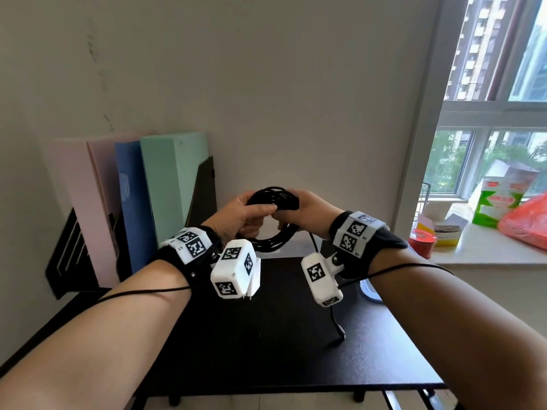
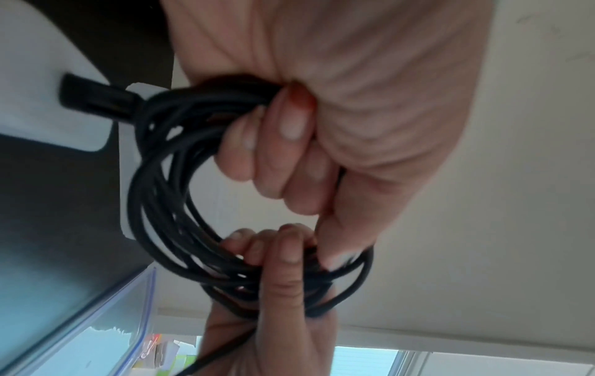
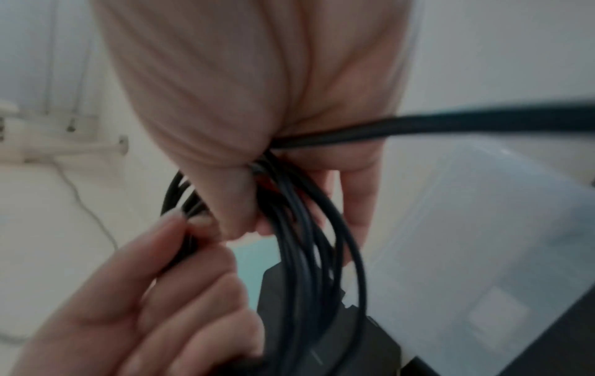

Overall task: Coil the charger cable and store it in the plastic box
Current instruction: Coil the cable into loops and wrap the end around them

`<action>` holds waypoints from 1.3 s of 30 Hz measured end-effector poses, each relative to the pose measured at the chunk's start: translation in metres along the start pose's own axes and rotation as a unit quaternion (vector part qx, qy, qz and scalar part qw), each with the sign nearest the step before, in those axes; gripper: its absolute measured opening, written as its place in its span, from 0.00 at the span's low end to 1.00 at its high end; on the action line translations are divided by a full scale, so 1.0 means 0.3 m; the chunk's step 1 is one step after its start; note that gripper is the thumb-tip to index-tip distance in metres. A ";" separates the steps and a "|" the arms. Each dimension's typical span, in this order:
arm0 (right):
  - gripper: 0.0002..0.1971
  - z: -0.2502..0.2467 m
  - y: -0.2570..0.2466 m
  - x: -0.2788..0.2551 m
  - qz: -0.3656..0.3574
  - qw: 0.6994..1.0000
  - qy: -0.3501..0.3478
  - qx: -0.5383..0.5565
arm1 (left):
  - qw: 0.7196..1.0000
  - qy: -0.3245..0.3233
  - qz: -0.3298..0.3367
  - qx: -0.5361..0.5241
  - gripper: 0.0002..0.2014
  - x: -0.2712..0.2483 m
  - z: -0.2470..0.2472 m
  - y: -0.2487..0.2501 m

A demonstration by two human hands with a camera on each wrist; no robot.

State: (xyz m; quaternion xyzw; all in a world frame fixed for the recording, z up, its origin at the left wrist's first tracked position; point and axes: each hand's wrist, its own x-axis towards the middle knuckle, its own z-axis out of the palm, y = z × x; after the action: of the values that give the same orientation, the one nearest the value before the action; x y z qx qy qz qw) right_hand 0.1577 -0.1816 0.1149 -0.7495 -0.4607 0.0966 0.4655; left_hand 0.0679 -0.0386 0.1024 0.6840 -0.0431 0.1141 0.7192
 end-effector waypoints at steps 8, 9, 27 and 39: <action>0.08 0.029 -0.017 0.012 -0.013 0.968 0.074 0.239 | 0.992 0.100 0.003 -0.078 0.13 0.034 -0.016 -0.068; 0.09 0.030 -0.018 0.015 -0.017 0.964 0.074 0.255 | 0.992 0.079 -0.009 -0.096 0.16 0.033 -0.023 -0.074; 0.11 -0.054 0.003 0.018 0.001 0.982 0.049 0.180 | 0.989 -0.045 -0.143 0.001 0.14 -0.027 -0.069 -0.127; 0.09 -0.018 0.037 0.018 0.030 0.982 0.091 0.162 | 0.973 0.114 -0.031 0.198 0.09 0.003 0.041 -0.110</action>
State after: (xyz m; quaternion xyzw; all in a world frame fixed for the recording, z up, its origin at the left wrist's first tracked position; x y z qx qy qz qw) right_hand 0.1705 -0.1822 0.1106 -0.6832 -0.3719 0.1152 0.6178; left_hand 0.0773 -0.0521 0.0714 0.7964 0.0840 0.1755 0.5727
